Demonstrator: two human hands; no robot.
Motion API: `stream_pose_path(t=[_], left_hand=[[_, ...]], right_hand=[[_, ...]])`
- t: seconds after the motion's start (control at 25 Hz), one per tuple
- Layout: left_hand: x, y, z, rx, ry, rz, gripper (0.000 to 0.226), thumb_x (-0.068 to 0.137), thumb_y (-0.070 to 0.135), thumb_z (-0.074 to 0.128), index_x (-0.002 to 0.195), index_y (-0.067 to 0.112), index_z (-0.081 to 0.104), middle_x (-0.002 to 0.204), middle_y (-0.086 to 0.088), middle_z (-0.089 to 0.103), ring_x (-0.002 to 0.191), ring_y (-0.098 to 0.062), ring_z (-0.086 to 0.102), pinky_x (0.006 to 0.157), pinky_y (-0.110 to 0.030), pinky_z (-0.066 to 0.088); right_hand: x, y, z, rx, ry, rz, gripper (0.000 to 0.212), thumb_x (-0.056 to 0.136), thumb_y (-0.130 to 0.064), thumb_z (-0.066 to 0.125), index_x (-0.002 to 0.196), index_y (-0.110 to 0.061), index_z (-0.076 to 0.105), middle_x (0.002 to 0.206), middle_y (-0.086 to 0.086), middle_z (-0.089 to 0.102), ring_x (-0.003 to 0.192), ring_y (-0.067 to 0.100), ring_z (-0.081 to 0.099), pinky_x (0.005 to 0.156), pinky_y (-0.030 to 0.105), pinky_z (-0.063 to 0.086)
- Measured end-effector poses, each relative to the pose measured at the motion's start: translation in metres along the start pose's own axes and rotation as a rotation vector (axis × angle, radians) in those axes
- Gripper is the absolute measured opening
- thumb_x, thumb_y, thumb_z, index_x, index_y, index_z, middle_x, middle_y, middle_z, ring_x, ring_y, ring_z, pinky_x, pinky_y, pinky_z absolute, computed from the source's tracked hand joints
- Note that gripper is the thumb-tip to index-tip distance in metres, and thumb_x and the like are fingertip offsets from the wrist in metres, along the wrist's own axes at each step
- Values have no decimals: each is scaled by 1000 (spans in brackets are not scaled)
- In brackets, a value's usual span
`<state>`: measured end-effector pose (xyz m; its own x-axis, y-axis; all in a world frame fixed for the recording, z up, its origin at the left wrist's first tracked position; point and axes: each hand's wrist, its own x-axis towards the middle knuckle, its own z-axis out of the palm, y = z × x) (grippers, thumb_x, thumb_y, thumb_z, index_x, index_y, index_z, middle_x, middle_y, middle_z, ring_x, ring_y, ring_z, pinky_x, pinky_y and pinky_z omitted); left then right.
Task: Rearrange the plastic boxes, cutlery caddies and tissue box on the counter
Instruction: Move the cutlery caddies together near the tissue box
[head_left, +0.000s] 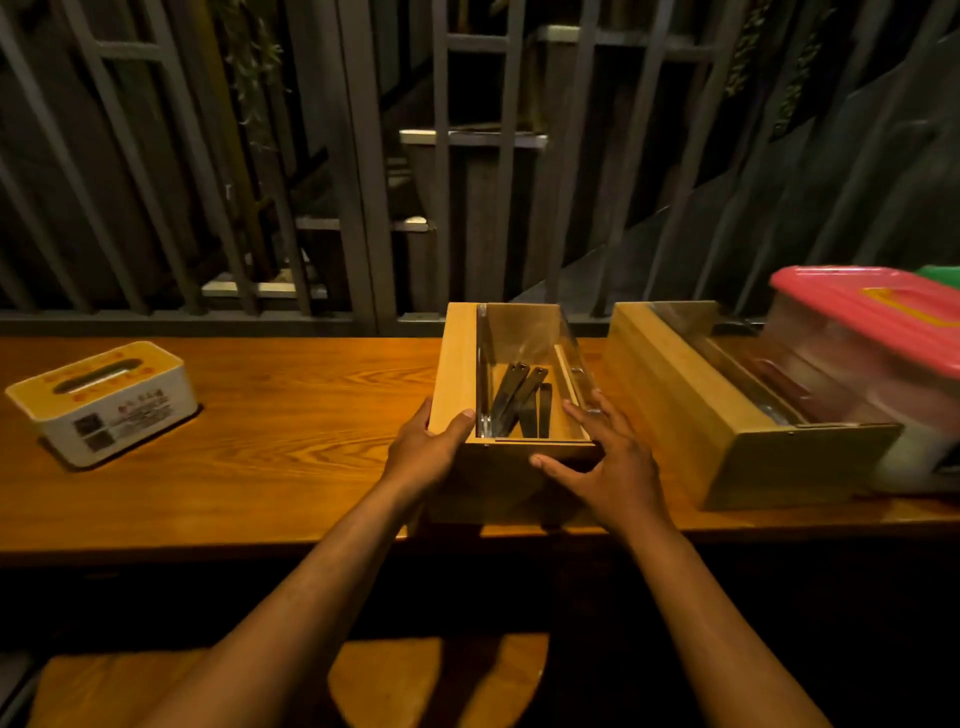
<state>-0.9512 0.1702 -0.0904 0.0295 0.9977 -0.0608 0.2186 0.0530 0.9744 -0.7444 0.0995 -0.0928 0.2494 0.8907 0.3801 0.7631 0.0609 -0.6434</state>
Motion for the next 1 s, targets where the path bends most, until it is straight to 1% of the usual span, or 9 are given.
stream_pose_path(t=[0.08,0.24,0.4,0.6,0.72,0.8,0.88,0.92,1.0], left_hand=[[-4,5,30,4,27,3,59,89,53,60,142,32,44,137,-3,56,123,-28,52,102,-48,47],[-10,9,63,17,62,-12,63,88,56,60,144,32,41,139,-4,54,126,-31,51,104,-52,46],[-11,20,81,6,48,-22,60,91,51,59,144,30,41,139,-5,53,126,-31,50,103,-51,47],[-15,26,94,18,70,-7,59,92,50,58,145,28,41,139,-6,54,126,-31,50,101,-49,48],[-17,26,92,72,48,10,60,93,53,54,145,28,39,141,-6,52,127,-31,49,102,-50,47],[-20,26,86,159,27,53,59,95,53,50,147,27,39,143,-5,52,128,-31,49,103,-50,46],[-26,27,71,302,47,121,56,97,50,48,147,25,41,142,-5,54,126,-29,52,100,-47,49],[-30,28,59,419,101,162,55,97,49,48,147,26,41,140,-6,56,122,-28,55,97,-44,50],[-40,26,27,684,262,269,54,96,49,49,146,30,41,133,-4,62,113,-26,61,88,-38,52]], right_hand=[[5,23,-21,12,-13,-14,78,65,-57,78,136,-43,49,159,-7,28,145,16,27,114,42,31],[15,46,-47,5,-80,-28,77,67,-57,78,137,-45,47,160,-9,25,146,15,24,113,41,27],[22,61,-57,19,-102,-9,78,68,-56,77,138,-45,46,161,-11,22,147,16,23,112,48,31],[26,70,-66,47,-121,-13,76,70,-53,78,138,-45,45,161,-10,20,147,17,20,113,46,28],[24,67,-67,-18,-136,2,77,71,-58,74,140,-46,42,162,-9,18,148,18,19,113,50,28],[22,61,-69,-99,-154,23,76,74,-63,69,142,-45,39,163,-7,17,149,21,18,114,52,27],[21,45,-63,-196,-110,13,69,80,-65,60,142,-41,41,162,-5,20,149,23,15,117,53,23],[20,33,-56,-236,-71,-21,63,83,-65,55,140,-40,44,161,-4,22,150,23,14,119,53,19],[18,0,-35,-269,-21,-128,56,88,-61,48,139,-39,46,159,-2,28,150,24,14,120,54,11]])
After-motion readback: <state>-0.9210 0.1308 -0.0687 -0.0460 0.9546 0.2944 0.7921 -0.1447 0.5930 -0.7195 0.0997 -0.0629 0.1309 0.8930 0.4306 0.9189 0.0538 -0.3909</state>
